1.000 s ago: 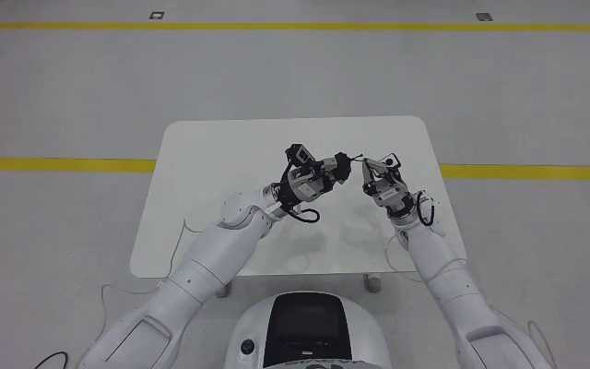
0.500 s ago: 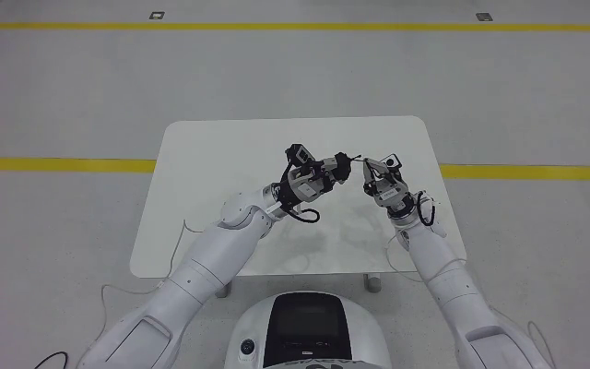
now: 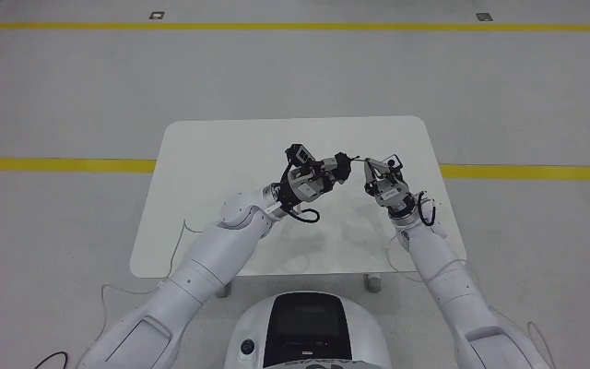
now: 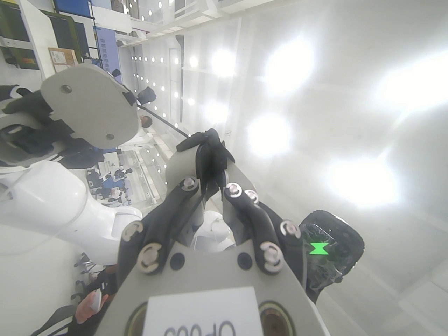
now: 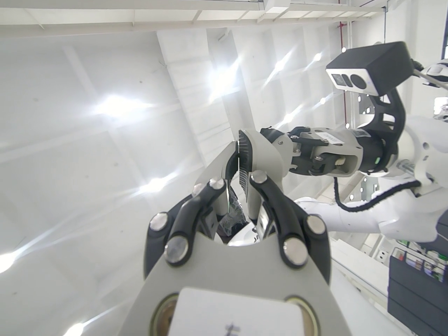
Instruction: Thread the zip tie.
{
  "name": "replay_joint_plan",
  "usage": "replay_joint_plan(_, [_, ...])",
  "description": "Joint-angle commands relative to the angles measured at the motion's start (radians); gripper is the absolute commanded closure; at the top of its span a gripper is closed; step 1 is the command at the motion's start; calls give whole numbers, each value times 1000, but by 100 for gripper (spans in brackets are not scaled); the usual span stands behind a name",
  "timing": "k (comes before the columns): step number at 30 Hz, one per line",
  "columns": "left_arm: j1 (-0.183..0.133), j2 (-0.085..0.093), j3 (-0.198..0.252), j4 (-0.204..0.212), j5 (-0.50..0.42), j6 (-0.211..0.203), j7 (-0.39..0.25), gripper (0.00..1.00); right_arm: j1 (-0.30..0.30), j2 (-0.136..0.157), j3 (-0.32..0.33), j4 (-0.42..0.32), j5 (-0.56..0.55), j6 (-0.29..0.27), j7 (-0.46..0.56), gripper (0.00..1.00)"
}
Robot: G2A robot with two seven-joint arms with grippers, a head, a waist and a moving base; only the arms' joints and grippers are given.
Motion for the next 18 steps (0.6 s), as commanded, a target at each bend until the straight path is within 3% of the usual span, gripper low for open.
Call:
replay_joint_plan(1, [0, 0, 0, 0, 0, 0, 0, 100, 0, -1, 2, 1, -2, 1, -1, 100])
replay_joint_plan(18, [0, 0, 0, 0, 0, 0, 0, 100, 2, -5, 13, 10, -15, 8, -6, 100])
